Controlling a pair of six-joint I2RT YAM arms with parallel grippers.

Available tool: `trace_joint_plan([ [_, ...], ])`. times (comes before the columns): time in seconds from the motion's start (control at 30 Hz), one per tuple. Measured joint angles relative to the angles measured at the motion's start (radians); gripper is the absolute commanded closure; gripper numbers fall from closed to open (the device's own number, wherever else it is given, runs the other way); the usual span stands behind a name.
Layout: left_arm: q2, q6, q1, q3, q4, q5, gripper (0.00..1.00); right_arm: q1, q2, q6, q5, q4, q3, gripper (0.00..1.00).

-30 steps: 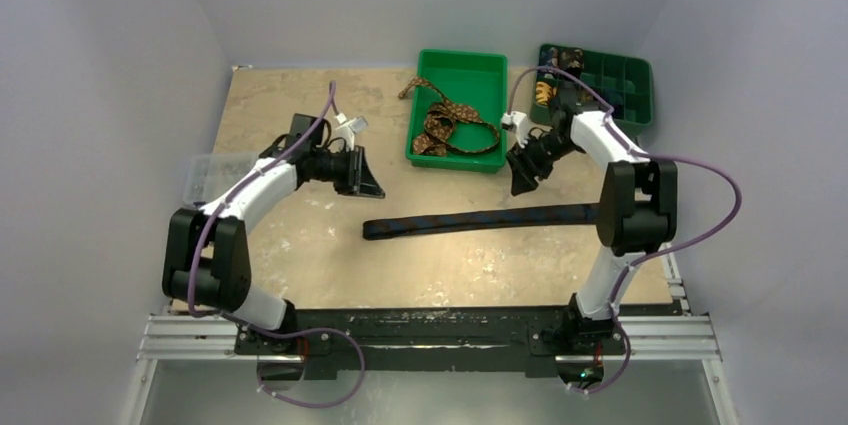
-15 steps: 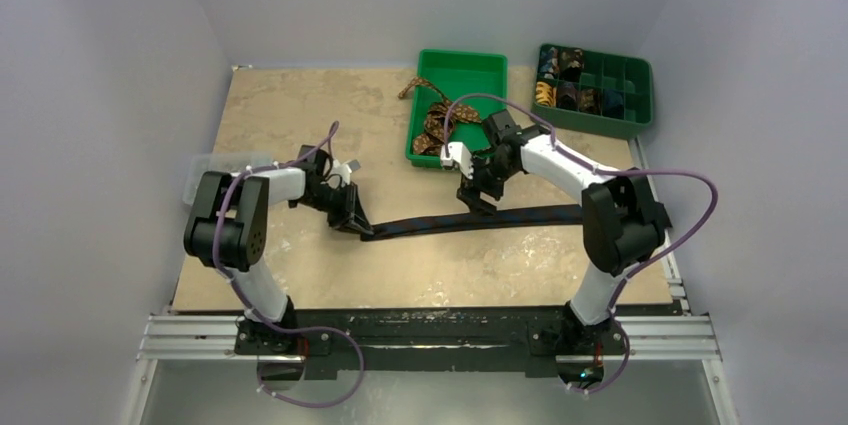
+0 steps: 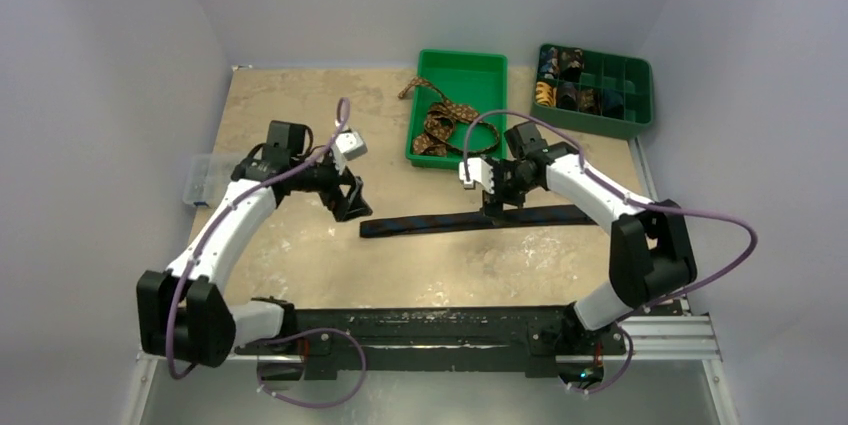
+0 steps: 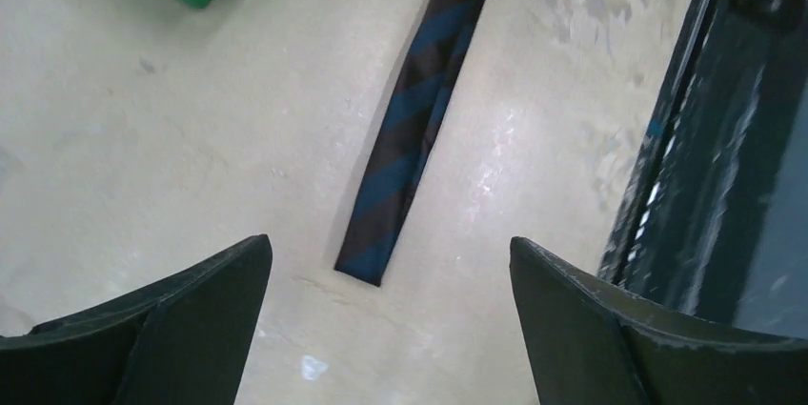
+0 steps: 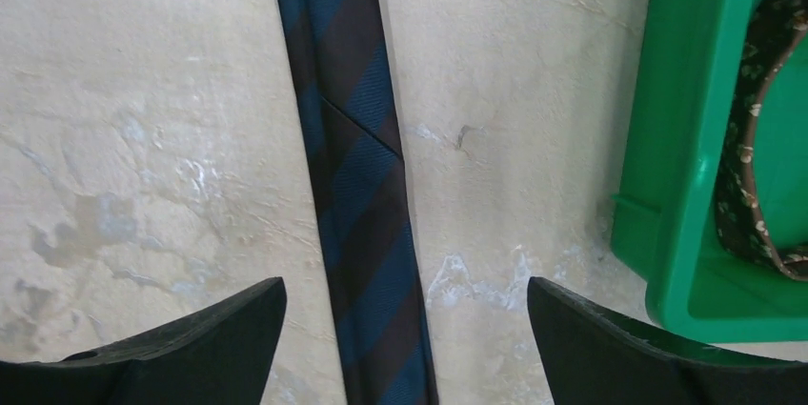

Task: Roll the ties
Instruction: Flatten out the tie at the center of the board, then roll the tie at the center of the board.

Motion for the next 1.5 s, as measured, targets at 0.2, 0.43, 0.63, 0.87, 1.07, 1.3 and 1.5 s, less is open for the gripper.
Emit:
trace_joint_plan([
  [0.2,-0.061,0.473,-0.159,-0.092,-0.061,-0.109,0.0,0.007,0.1,-0.057,0.033,0.027,-0.013,0.01],
  [0.43,0.112,0.656,-0.232,-0.134,-0.038,-0.271,0.11,0.012,0.184,-0.083,0.056,0.03,-0.011,0.05],
  [0.63,0.232,0.738,-0.258,-0.116,-0.006,-0.362,0.38,0.014,0.188,-0.088,0.064,0.036,-0.011,0.13],
  [0.87,0.33,0.771,-0.294,-0.042,0.021,-0.431,0.62,0.014,0.191,-0.087,0.064,0.037,-0.013,0.26],
  [1.07,0.367,0.771,-0.317,-0.001,0.041,-0.455,0.62,0.012,0.183,-0.085,0.063,0.044,-0.027,0.34],
  [1.3,0.39,0.768,-0.325,0.025,0.055,-0.462,0.62,-0.028,0.174,-0.089,0.04,0.053,-0.042,0.34],
  [1.5,0.419,0.76,-0.346,0.058,0.056,-0.465,0.62,-0.094,0.173,-0.105,0.027,0.059,-0.045,0.36],
])
